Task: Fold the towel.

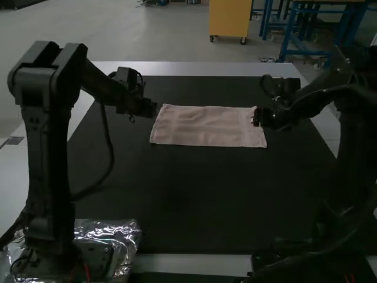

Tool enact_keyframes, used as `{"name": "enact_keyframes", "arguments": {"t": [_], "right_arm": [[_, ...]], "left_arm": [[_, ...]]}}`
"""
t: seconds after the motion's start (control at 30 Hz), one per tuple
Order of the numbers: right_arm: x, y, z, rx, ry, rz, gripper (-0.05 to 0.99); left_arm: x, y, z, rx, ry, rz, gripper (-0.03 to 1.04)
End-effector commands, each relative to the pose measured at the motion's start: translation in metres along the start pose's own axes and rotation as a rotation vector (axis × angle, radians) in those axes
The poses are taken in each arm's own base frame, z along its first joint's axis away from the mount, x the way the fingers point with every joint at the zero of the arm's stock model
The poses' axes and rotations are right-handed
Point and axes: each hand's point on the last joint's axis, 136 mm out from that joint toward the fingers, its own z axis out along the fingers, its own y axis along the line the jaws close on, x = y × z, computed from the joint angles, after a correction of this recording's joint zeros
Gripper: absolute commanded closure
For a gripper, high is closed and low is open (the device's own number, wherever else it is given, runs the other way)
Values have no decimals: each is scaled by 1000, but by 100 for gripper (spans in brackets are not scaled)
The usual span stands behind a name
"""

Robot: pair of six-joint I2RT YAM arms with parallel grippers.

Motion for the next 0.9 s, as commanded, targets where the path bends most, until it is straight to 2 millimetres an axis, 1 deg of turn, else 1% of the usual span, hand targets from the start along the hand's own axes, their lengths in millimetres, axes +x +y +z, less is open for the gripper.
{"name": "enact_keyframes", "arguments": {"t": [0.0, 0.13, 0.27, 0.5, 0.7, 0.87], "right_arm": [[-18, 4, 6, 4, -36, -9, 3], [-27, 1, 16, 14, -54, -11, 3], [-35, 2, 26, 20, -69, -20, 3], [-45, 4, 40, 35, -80, -46, 3], [-48, 4, 52, 42, -82, -55, 3], [-53, 2, 60, 43, -89, -61, 3]], "left_arm": [[-18, 3, 6, -15, -28, 14, 5], [-16, -3, 16, -5, -9, 21, 5], [-20, -6, 21, 0, -11, 26, 5], [-20, -7, 30, 4, 6, 29, 5], [-23, -8, 37, 13, 7, 39, 5], [-16, -9, 46, 16, 30, 43, 5]]}}
